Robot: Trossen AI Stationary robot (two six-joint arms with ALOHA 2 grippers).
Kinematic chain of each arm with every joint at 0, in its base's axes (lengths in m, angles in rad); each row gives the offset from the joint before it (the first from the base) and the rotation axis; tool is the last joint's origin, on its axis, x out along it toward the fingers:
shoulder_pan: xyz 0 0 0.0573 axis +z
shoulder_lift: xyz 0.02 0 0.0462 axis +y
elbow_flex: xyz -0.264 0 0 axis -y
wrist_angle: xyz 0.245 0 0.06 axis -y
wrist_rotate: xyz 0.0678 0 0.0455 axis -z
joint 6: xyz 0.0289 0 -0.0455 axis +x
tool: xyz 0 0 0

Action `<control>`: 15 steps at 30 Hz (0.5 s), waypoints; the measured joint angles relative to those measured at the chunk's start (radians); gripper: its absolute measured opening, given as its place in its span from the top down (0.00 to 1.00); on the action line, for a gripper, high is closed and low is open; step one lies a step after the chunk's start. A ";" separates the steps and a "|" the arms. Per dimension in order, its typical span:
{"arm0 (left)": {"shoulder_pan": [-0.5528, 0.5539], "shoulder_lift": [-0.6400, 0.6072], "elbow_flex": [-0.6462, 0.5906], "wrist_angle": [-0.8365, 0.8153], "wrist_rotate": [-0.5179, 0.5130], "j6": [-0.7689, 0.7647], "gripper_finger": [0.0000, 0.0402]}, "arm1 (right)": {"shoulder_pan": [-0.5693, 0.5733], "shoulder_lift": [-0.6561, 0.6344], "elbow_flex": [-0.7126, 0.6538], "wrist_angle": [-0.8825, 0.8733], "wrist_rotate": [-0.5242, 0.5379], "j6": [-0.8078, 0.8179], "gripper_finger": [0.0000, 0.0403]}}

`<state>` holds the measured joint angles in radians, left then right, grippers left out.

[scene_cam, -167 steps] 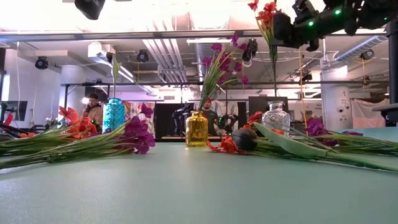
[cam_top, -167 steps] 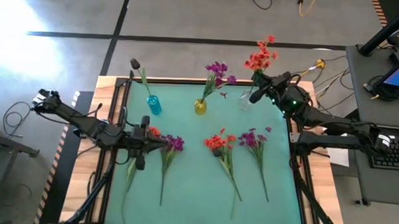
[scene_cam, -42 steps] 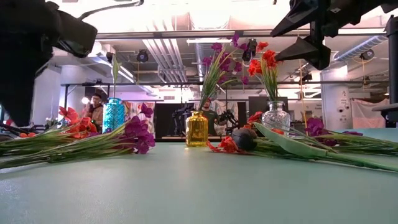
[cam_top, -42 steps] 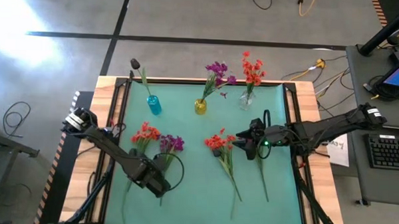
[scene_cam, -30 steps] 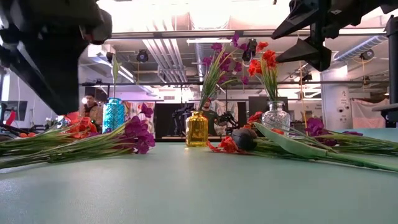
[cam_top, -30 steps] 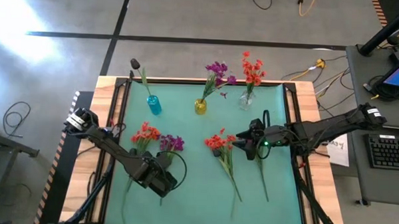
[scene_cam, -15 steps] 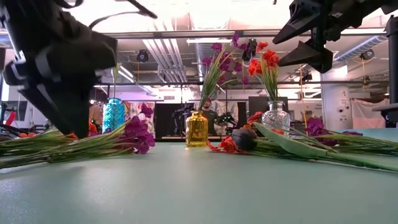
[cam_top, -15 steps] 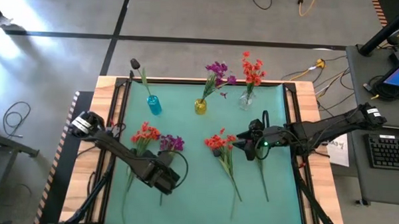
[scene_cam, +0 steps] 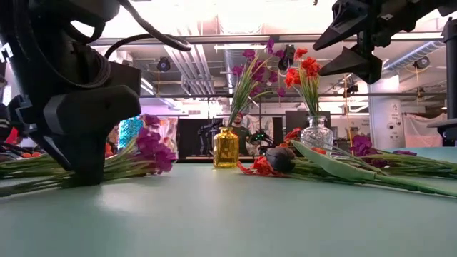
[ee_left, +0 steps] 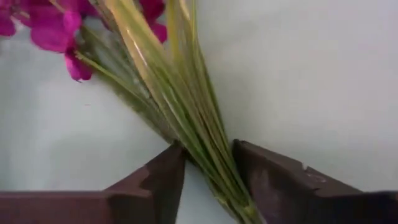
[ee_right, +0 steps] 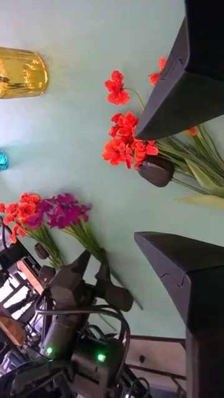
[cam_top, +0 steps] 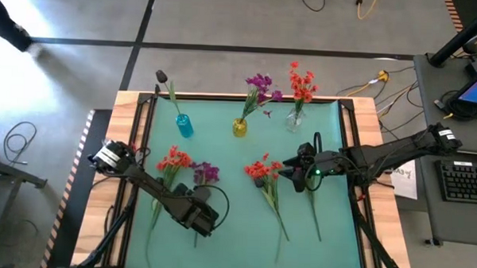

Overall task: Sort flowers into vase by color
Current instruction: Put the left purple flowers into the yellow vase

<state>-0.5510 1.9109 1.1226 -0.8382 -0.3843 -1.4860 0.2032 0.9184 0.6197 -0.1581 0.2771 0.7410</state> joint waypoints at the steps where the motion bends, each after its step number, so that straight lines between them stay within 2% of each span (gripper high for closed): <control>1: 0.000 0.000 0.000 -0.002 0.000 0.001 0.62 | 0.002 0.000 0.000 0.000 0.000 0.000 0.40; 9: 0.002 -0.057 -0.007 -0.106 0.013 0.037 0.96 | 0.038 0.000 0.000 0.003 0.001 0.000 0.39; 15: 0.002 -0.147 -0.007 -0.165 0.008 0.077 0.99 | 0.066 0.000 0.000 0.006 0.003 -0.029 0.40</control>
<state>-0.5491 1.7641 1.1152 -1.0028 -0.3764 -1.4089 0.2690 0.9184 0.6197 -0.1516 0.2798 0.7115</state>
